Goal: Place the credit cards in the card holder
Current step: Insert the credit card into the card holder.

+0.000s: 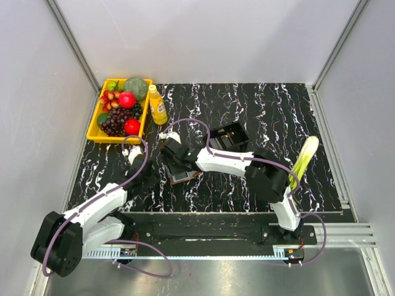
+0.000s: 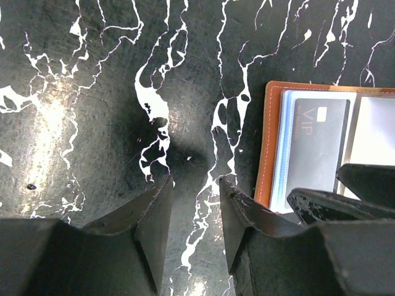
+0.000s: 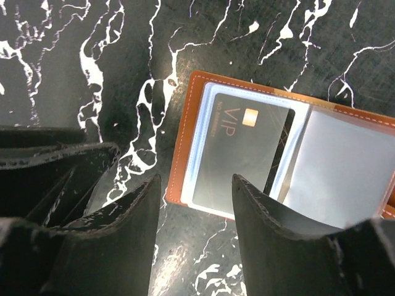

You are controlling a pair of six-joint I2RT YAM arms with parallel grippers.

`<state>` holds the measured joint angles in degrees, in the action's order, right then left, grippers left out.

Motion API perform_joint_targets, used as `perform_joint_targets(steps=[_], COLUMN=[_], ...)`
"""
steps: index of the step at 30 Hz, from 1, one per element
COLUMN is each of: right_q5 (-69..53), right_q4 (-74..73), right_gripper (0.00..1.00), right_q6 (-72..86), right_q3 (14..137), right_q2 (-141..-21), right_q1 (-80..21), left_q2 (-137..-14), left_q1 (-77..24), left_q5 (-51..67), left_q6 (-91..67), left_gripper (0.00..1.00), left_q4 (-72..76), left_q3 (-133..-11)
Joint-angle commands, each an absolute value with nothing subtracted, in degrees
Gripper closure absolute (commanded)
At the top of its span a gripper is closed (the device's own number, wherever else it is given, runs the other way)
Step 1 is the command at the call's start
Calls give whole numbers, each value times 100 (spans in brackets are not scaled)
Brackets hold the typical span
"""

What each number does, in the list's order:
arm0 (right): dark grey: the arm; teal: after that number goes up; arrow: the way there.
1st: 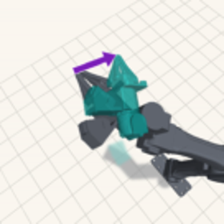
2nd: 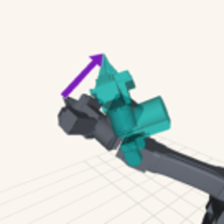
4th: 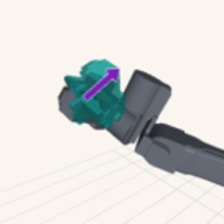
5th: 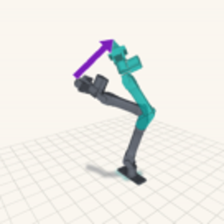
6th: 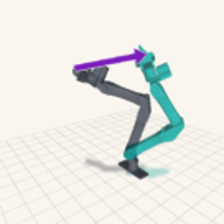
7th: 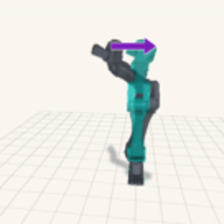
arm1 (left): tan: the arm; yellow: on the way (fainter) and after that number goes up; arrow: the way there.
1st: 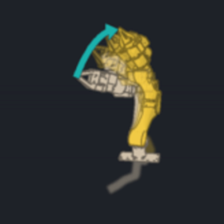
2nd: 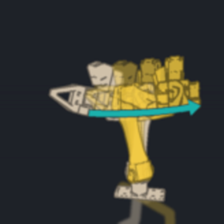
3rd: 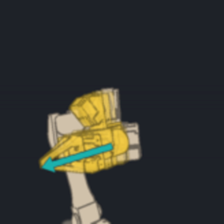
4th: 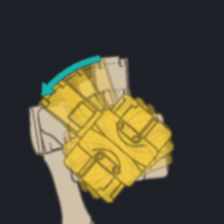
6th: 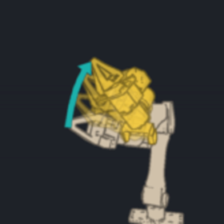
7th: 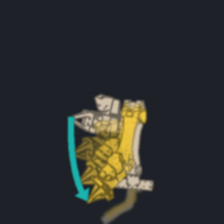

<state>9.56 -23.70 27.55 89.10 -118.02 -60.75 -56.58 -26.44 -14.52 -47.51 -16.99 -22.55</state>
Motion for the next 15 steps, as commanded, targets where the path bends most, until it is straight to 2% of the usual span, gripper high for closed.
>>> perform_joint_targets(steps=[1,9,15], right_q5=[1450,1635,1793], right_q4=[-2663,-2936,-3181], right_gripper=[45,48,44], right_q6=[2549,2496,2566], right_q3=[9325,9615,9869], right_q2=[-12058,-12401,-12638], right_q1=[-6126,-6161,-6231], left_q2=[-5809,-5705,-5511], left_q1=[-2602,-2602,-2567], left_q5=[-1240,-1195,-1213], left_q6=[-4764,-4781,-4737], left_gripper=[59,59,58], left_q4=[-1477,-1274,-1274], left_q3=[-2478,-2426,-2303])
